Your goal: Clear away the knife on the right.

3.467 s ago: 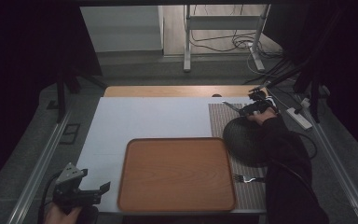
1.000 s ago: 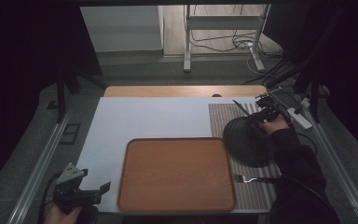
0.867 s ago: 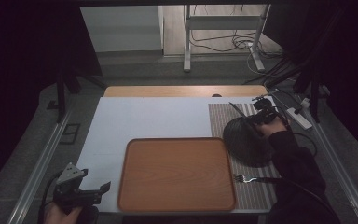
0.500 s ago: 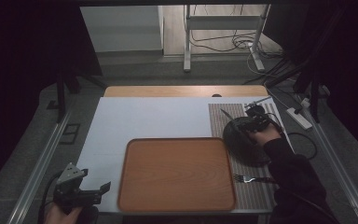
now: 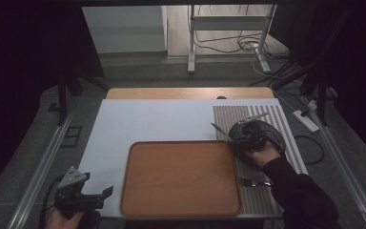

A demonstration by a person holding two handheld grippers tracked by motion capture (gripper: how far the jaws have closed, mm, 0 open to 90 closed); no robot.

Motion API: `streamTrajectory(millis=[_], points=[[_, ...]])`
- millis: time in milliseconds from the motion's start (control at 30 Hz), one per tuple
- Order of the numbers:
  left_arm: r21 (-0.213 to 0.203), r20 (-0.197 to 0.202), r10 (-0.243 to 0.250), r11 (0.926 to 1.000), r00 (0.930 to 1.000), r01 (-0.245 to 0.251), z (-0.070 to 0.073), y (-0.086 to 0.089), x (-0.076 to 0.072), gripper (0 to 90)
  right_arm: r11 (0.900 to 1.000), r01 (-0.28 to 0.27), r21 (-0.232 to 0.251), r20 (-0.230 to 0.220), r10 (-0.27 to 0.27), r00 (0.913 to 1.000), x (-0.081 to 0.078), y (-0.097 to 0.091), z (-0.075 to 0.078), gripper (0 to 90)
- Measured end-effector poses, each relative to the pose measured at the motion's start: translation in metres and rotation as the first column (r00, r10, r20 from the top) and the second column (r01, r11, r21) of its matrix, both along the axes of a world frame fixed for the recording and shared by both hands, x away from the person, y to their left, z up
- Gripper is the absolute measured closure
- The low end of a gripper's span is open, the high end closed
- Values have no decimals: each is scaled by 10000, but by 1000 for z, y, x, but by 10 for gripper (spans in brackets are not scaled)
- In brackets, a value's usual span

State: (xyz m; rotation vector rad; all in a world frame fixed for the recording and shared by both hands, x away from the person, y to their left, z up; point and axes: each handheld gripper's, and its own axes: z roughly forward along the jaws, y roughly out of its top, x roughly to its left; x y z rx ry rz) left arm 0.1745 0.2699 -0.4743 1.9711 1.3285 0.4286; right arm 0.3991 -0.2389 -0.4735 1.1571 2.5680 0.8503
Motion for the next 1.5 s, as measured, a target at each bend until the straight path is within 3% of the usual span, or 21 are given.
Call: streamTrajectory(millis=[367, 767, 1000, 1100, 1133, 1200, 1267, 1300, 1367, 1433, 1500], points=[[18, -2, -24, 10000, 10000, 24, 0, 0, 1, 40, 9994, -298, -148, -106, 296, 9995, -37, 19, -8, 770], [15, -2, -24, 10000, 10000, 24, 0, 0, 1, 40, 9941, -1073, -183, -342, 1066, 9937, -70, 55, -16, 770], [18, 13, -36, 10000, 10000, 36, 0, -1, 1, 40, 9900, -1300, -553, -541, 1271, 9904, -77, 67, -27, 768], [24, 15, -43, 10000, 10000, 43, 0, -1, 1, 40, 9884, -1373, -651, -975, 1307, 9866, -76, 67, -33, 760], [19, 15, -42, 10000, 10000, 42, 0, -1, 1, 40, 9889, -1366, -587, -1036, 1301, 9861, -75, 66, -33, 745], [15, 11, -39, 10000, 10000, 39, 0, -1, 1, 40, 9903, -1344, -362, -1228, 1291, 9840, -73, 65, -31, 623], [21, 5, -40, 10000, 10000, 40, 0, -1, 1, 40, 9905, -1366, -182, -1091, 1338, 9850, -72, 65, -27, 586], [26, 5, -38, 10000, 10000, 38, 0, -1, 1, 40, 9896, -1433, -80, -946, 1419, 9854, -71, 65, -25, 589], [25, 3, -37, 10000, 10000, 37, 0, -1, 1, 40, 9844, -1758, 76, -718, 1759, 9818, -71, 68, -19, 758], [30, -1, -35, 10000, 10000, 35, 0, -1, 1, 41, 9728, -2313, -97, -510, 2306, 9717, -74, 76, -15, 888], [47, -1, -39, 10000, 10000, 39, 0, -1, 1, 41, 9590, -2820, -286, -609, 2799, 9581, -74, 87, -18, 891]])
